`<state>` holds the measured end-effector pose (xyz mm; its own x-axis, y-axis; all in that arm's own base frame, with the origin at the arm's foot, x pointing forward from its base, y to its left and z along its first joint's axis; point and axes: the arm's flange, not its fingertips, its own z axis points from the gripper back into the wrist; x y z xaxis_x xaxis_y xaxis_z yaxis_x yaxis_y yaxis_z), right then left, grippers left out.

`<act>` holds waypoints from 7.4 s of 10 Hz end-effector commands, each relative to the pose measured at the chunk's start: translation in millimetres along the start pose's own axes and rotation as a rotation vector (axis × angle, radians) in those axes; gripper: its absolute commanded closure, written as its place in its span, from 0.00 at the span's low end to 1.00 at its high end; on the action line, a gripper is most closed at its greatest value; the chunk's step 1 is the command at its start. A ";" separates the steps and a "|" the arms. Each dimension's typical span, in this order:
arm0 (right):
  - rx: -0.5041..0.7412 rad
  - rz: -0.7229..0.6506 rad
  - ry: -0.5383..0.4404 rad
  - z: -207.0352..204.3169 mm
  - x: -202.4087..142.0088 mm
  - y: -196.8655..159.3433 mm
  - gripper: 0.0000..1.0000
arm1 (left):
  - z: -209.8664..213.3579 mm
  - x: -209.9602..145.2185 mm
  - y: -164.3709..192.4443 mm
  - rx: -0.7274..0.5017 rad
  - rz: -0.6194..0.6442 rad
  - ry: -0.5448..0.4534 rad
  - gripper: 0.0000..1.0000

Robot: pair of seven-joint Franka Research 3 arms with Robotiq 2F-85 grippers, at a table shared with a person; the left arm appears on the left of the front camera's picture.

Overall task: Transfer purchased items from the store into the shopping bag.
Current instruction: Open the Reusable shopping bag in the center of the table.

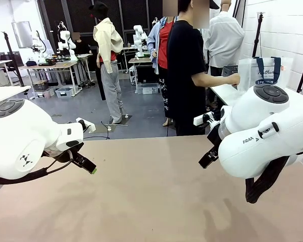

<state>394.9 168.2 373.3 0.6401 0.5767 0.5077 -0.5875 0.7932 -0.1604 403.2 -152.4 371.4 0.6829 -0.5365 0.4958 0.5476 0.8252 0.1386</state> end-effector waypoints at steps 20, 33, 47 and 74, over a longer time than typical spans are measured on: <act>0.000 0.000 0.000 0.0 0.0 -0.1 0.00 | 0.0 -0.3 1.1 0.000 0.003 0.000 0.00; 0.000 0.000 0.000 0.0 0.0 -0.1 0.00 | 0.0 -0.3 1.1 0.000 0.003 0.000 0.00; 0.155 -0.083 0.063 30.2 43.7 -17.6 0.00 | 37.1 47.2 9.7 -0.222 0.017 -0.011 0.00; 0.190 -0.310 0.149 68.5 300.9 -36.3 0.00 | 91.1 244.9 -11.4 -0.291 0.182 -0.072 0.00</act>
<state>574.8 299.2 590.1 0.8583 0.3488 0.3764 -0.4273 0.8919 0.1478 520.2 -277.0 569.2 0.7517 -0.3638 0.5501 0.5420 0.8160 -0.2010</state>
